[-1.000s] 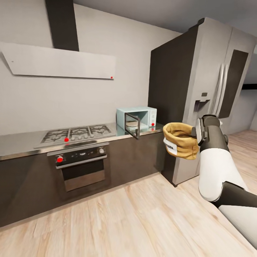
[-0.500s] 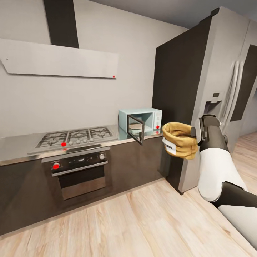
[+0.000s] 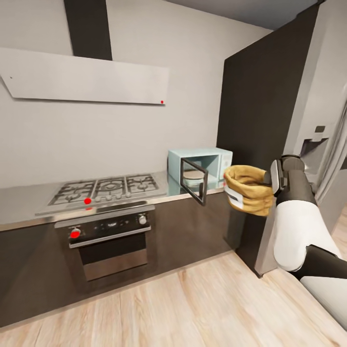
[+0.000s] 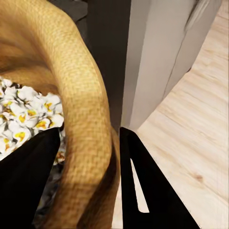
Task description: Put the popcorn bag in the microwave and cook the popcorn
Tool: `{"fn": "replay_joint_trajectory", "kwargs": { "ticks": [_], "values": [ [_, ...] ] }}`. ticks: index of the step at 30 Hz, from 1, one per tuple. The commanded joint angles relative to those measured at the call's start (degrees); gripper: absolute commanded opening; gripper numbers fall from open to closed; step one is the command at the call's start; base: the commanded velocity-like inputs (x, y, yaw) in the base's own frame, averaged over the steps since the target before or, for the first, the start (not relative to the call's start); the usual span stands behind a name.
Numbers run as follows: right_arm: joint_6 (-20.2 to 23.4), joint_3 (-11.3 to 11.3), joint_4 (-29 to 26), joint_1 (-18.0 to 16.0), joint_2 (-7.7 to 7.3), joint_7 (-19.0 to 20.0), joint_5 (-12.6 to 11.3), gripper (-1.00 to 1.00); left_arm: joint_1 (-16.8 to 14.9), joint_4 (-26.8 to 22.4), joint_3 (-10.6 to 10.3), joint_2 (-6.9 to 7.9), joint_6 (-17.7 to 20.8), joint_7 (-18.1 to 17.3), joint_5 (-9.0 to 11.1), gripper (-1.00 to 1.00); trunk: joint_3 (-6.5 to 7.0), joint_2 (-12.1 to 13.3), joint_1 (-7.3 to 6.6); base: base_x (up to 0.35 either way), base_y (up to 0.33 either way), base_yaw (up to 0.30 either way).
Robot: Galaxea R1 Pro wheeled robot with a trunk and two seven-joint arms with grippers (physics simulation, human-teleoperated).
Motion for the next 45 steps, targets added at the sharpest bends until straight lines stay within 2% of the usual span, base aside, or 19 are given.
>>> {"fn": "replay_joint_trajectory", "kwargs": {
  "ticks": [1, 5, 15, 19, 36, 45],
  "values": [
    [0.17, -0.02, 0.18, -0.05, 0.02, 0.1, -0.37, -1.0, 0.01, -0.09, 0.41, -0.03, -0.07, 0.16, -0.27, 1.0, -0.06, -0.03, 0.03, 0.317, 0.0, 0.0],
    [0.17, -0.09, 1.32, -0.05, -0.03, 3.69, -0.45, -1.0, 0.01, -0.09, 0.41, -0.03, -0.07, 0.16, -0.27, 1.0, -0.06, -0.03, 0.03, 0.317, 0.0, 0.0],
    [0.17, -0.05, 1.53, -0.03, -0.14, 3.6, 0.25, -1.0, 0.01, -0.09, 0.48, -0.12, -0.32, 0.16, -0.39, 1.0, -0.06, -0.03, 0.03, 0.314, -0.014, 0.0],
    [0.17, -0.07, 1.51, -0.05, -0.13, 3.62, 0.41, -1.0, 0.01, -0.09, 0.65, -0.17, -0.62, 0.15, -0.53, 1.0, -0.06, -0.03, 0.03, 0.073, -0.052, 0.116],
    [0.17, 0.03, 1.25, -0.03, -0.1, 3.59, 0.74, -1.0, 0.01, -0.09, 0.52, -0.12, -0.51, 0.16, -0.45, 1.0, -0.06, -0.03, 0.03, 0.0, -0.285, 0.018],
    [0.17, 0.05, 1.42, -0.04, 0.18, 3.65, 0.61, -1.0, 0.01, -0.09, 0.5, -0.12, -0.51, 0.16, -0.45, 1.0, -0.06, -0.03, 0.03, 0.0, -0.291, 0.244]
  ]
}}
